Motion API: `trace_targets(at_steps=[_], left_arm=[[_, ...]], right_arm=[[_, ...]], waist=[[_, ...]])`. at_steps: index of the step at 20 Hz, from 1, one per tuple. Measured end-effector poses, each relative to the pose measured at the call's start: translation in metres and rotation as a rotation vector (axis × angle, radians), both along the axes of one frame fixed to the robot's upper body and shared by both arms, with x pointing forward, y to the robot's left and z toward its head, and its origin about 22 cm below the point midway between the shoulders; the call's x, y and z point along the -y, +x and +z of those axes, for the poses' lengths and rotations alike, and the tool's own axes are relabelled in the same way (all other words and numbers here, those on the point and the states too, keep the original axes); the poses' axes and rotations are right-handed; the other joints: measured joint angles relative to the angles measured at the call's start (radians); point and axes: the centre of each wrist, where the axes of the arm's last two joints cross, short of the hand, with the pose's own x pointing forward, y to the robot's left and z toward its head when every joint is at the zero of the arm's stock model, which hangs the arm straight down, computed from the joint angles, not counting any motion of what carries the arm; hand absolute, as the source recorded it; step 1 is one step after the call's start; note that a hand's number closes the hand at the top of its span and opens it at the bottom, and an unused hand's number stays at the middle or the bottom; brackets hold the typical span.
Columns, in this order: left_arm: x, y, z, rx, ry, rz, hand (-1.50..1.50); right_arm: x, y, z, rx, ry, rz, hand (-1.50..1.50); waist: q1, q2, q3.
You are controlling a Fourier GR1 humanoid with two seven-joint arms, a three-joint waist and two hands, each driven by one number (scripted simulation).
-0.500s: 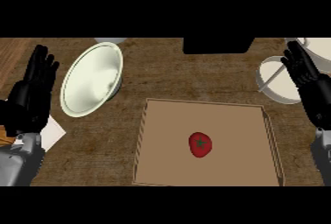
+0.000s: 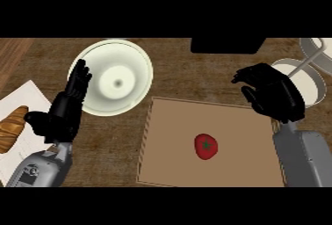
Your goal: Pick the tomato from the tray and place it in the tiered basket
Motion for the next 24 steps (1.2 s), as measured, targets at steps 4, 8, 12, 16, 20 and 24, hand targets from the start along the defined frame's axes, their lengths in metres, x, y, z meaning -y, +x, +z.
trace_targets(at_steps=[4, 8, 12, 16, 20, 24], left_arm=[[0.011, -0.004, -0.012, -0.013, 0.004, -0.025, 0.0], [0.02, -0.007, -0.023, -0.025, 0.011, -0.025, 0.0], [0.021, -0.01, -0.032, -0.034, 0.01, -0.015, 0.0], [0.022, -0.014, -0.039, -0.043, 0.018, -0.013, 0.0], [0.022, -0.014, -0.04, -0.049, 0.016, -0.005, 0.0], [0.022, -0.014, -0.039, -0.047, 0.015, 0.0, 0.0]], right_arm=[[-0.016, 0.001, -0.031, -0.075, 0.181, 0.284, -1.5], [0.022, 0.008, -0.036, -0.005, 0.22, 0.477, -1.5], [0.073, 0.014, -0.004, 0.111, 0.059, 0.56, -1.5], [0.096, 0.017, 0.066, 0.245, -0.242, 0.601, -1.5], [0.087, 0.008, 0.135, 0.392, -0.542, 0.613, -1.5], [0.059, -0.015, 0.176, 0.52, -0.805, 0.617, -1.5]], waist=[[0.009, 0.001, -0.004], [-0.005, -0.007, -0.007], [-0.015, -0.013, -0.009], [-0.023, -0.021, -0.011], [-0.028, -0.026, -0.011], [-0.031, -0.028, -0.011]])
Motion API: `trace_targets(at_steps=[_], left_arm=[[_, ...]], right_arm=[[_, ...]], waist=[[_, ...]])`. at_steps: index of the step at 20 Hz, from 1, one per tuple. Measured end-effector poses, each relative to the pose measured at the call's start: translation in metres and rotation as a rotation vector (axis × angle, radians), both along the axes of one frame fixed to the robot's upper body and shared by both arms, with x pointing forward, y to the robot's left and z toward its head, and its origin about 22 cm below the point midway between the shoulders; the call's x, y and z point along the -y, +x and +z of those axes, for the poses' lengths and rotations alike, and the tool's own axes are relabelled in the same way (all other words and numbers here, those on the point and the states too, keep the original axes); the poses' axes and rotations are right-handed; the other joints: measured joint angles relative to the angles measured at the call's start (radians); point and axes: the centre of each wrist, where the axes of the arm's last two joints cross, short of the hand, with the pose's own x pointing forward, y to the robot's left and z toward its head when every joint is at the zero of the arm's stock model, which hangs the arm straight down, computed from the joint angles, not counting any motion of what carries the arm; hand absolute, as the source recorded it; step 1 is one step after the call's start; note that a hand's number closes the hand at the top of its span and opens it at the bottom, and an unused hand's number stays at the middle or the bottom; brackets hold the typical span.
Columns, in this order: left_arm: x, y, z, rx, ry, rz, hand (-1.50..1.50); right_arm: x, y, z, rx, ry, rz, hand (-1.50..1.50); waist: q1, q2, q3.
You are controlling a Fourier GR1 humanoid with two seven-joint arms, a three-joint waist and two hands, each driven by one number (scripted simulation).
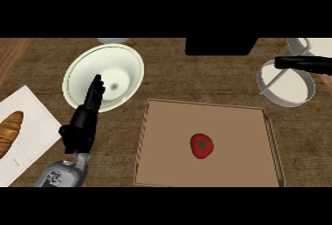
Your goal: Pick the tomato from the tray and place it in the tiered basket
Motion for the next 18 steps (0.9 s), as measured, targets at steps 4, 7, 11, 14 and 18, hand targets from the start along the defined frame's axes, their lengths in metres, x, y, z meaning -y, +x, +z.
trace_targets(at_steps=[4, 7, 11, 14, 18], left_arm=[[-0.006, 0.0, -0.001, -0.003, 0.006, -0.004, 0.0], [-0.004, 0.003, -0.002, 0.005, 0.009, -0.001, 0.0], [-0.001, -0.002, -0.01, 0.007, 0.007, -0.004, 0.0], [-0.002, 0.002, -0.008, 0.002, 0.005, -0.003, 0.0], [-0.002, 0.002, -0.008, 0.003, 0.006, -0.003, 0.0]], right_arm=[[-0.027, -0.022, 0.008, 0.121, -0.149, -0.004, -1.5], [-0.048, -0.034, 0.001, 0.165, -0.227, 0.007, -1.5], [-0.067, -0.04, -0.008, 0.191, -0.28, 0.016, -1.5], [-0.078, -0.047, -0.013, 0.211, -0.318, 0.03, -1.5], [-0.087, -0.056, -0.021, 0.225, -0.384, 0.034, -1.5]], waist=[[0.003, 0.003, 0.0], [0.002, 0.003, -0.001], [0.003, 0.003, -0.002], [0.001, 0.003, -0.002], [0.001, 0.003, -0.002]])
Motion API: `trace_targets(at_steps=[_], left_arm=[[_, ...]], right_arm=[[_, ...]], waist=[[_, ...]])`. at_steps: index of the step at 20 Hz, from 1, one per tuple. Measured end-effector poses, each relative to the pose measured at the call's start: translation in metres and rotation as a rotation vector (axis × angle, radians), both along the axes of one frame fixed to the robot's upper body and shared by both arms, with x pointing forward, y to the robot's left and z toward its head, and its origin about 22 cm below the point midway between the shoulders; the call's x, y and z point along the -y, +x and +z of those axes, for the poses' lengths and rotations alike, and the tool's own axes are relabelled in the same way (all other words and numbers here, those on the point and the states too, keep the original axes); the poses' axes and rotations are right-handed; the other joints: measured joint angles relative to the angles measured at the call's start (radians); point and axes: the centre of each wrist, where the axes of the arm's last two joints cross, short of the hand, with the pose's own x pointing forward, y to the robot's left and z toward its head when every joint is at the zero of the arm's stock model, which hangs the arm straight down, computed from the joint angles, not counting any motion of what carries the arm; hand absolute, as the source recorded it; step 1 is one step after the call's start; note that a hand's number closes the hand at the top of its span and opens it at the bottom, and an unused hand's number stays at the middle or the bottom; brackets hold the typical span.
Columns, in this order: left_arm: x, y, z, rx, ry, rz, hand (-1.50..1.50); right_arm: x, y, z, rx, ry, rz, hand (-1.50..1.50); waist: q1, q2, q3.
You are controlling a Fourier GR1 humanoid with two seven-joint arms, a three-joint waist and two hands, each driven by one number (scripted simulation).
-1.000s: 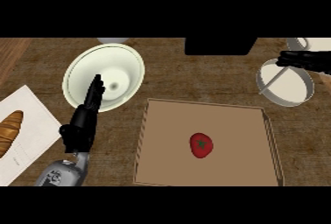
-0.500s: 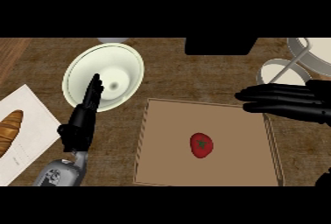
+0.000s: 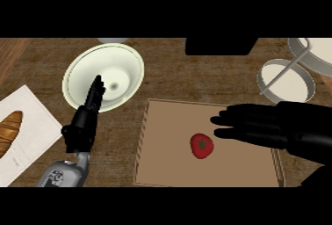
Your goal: Pick the tomato from the tray and place it in the tiered basket
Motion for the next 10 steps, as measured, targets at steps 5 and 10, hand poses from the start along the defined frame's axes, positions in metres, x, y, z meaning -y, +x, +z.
trace_targets(at_steps=[5, 10], left_arm=[[0.0, 0.0, 0.003, 0.002, 0.001, -0.001, 0.0], [0.0, 0.002, 0.002, 0.001, -0.003, 0.001, 0.0]], right_arm=[[-0.004, -0.002, -0.008, 0.007, -0.094, -0.029, -1.5], [-0.006, -0.003, -0.021, 0.031, -0.169, -0.061, -1.5]], waist=[[0.001, 0.0, 0.0], [0.001, 0.001, 0.0]])
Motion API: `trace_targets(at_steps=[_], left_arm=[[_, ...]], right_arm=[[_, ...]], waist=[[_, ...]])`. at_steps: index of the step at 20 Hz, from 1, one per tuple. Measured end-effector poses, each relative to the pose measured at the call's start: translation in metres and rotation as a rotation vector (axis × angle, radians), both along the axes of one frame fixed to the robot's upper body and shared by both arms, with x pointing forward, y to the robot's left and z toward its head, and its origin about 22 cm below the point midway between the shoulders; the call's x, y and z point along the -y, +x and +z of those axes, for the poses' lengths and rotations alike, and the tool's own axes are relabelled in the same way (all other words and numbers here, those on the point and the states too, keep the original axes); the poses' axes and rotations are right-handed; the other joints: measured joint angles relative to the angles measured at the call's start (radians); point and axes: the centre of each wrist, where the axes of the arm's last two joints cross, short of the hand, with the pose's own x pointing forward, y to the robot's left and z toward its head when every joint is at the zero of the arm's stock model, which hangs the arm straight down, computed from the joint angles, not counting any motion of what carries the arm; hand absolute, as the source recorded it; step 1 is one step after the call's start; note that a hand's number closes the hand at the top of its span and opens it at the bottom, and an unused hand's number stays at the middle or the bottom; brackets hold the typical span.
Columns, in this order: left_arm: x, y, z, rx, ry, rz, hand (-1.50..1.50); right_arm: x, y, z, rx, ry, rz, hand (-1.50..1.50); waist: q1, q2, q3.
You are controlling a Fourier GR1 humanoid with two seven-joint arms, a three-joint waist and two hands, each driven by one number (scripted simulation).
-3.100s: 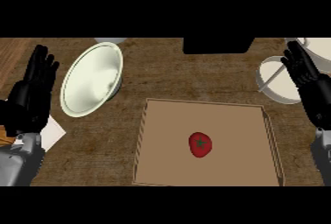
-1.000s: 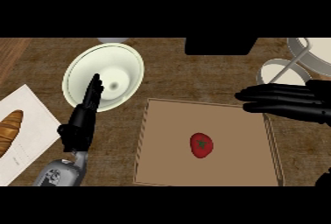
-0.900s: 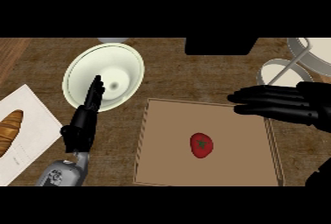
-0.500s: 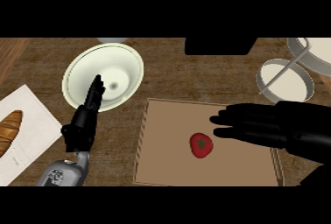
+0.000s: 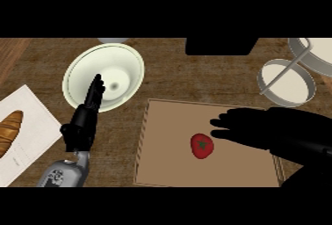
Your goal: Pick the tomato from the tray and place it in the tiered basket
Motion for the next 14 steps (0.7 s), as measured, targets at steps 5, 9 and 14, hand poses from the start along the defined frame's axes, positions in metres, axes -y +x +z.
trace_targets(at_steps=[5, 9, 14], left_arm=[[-0.004, 0.002, -0.002, -0.001, -0.002, 0.005, 0.0], [0.0, -0.004, -0.001, -0.002, 0.001, 0.0, 0.0], [0.004, -0.002, 0.001, -0.002, -0.001, -0.002, 0.0]], right_arm=[[-0.002, 0.004, -0.003, 0.056, -0.033, -0.016, -1.5], [-0.001, 0.005, -0.009, 0.092, -0.066, -0.018, -1.5], [-0.008, 0.004, -0.018, 0.141, -0.082, 0.036, -1.5]], waist=[[0.0, 0.0, 0.0], [0.001, 0.0, 0.0], [0.001, 0.0, 0.0]])
